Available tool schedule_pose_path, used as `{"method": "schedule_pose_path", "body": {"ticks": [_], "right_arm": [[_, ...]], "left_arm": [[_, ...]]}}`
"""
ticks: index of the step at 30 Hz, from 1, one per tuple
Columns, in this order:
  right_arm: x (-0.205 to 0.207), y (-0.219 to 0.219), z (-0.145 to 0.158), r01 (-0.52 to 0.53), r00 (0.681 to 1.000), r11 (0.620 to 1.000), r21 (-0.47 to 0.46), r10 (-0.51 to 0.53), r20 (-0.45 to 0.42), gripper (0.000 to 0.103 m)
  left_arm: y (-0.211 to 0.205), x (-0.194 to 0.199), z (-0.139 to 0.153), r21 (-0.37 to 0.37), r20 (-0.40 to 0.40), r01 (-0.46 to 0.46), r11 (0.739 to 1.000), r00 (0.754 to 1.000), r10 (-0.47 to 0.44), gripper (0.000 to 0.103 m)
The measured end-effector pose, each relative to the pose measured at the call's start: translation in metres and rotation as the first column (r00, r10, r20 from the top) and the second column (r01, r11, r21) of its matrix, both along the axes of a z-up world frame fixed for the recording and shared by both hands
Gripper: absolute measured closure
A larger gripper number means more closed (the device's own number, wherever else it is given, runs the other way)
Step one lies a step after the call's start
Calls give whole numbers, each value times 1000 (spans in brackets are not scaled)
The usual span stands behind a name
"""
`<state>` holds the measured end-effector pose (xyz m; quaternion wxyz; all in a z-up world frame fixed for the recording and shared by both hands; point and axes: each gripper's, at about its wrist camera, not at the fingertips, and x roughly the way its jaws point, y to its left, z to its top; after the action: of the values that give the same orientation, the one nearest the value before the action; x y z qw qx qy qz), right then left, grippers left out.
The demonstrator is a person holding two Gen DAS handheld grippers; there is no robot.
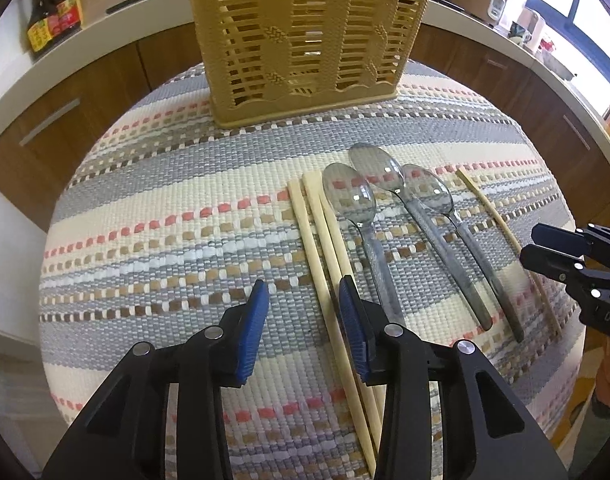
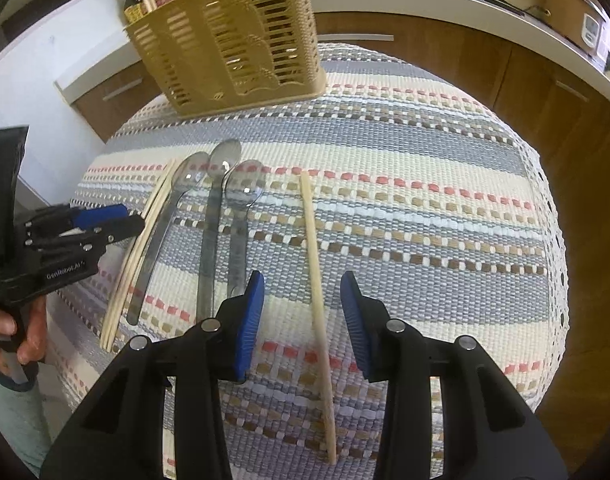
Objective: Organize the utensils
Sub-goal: 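Move both grippers back down over the remaining utensils, then close the left gripper on a wooden chopstick while the right gripper grasps another chopstick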
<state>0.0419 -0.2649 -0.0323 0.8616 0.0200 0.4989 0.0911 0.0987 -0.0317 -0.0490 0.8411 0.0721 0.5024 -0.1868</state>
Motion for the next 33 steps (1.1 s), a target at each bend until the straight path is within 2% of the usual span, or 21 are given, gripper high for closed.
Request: {"method": "schedule_pose_path", "body": {"ticks": [4, 10, 15, 19, 21, 22, 23, 26, 33], "right_arm": [[2, 2, -3, -1, 1000, 1000, -18, 1, -7, 74], [7, -3, -6, 3, 1000, 1000, -3, -3, -29, 77], [20, 5, -8, -44, 997, 999, -29, 42, -67, 77], [32, 7, -13, -57, 993, 995, -78, 48, -109, 80], [34, 10, -14, -73, 991, 992, -103, 61, -115, 87], [34, 12, -15, -85, 990, 990, -111, 72, -117, 96], [34, 14, -15, -100, 989, 989, -112, 86, -120, 99], [35, 16, -16, -105, 990, 988, -112, 92, -111, 99], [33, 5, -6, -66, 995, 996, -64, 61, -74, 99]], "left_arm": [[-2, 0, 0, 10, -9, 7, 1000, 1000, -7, 82], [-2, 4, 3, 36, -28, 13, 999, 1000, -12, 78], [-25, 12, 2, 136, -43, 49, 989, 998, -43, 79], [-42, 11, 4, 185, -43, 88, 979, 996, -81, 88], [-44, 9, 4, 188, -37, 96, 978, 995, -90, 93], [-45, 9, 4, 196, -31, 92, 976, 996, -88, 95], [-46, 8, 5, 194, -29, 91, 977, 996, -87, 97], [-40, 5, 4, 183, -24, 84, 980, 996, -81, 97], [-6, 6, 2, 151, -27, 5, 988, 1000, -1, 99]]}}
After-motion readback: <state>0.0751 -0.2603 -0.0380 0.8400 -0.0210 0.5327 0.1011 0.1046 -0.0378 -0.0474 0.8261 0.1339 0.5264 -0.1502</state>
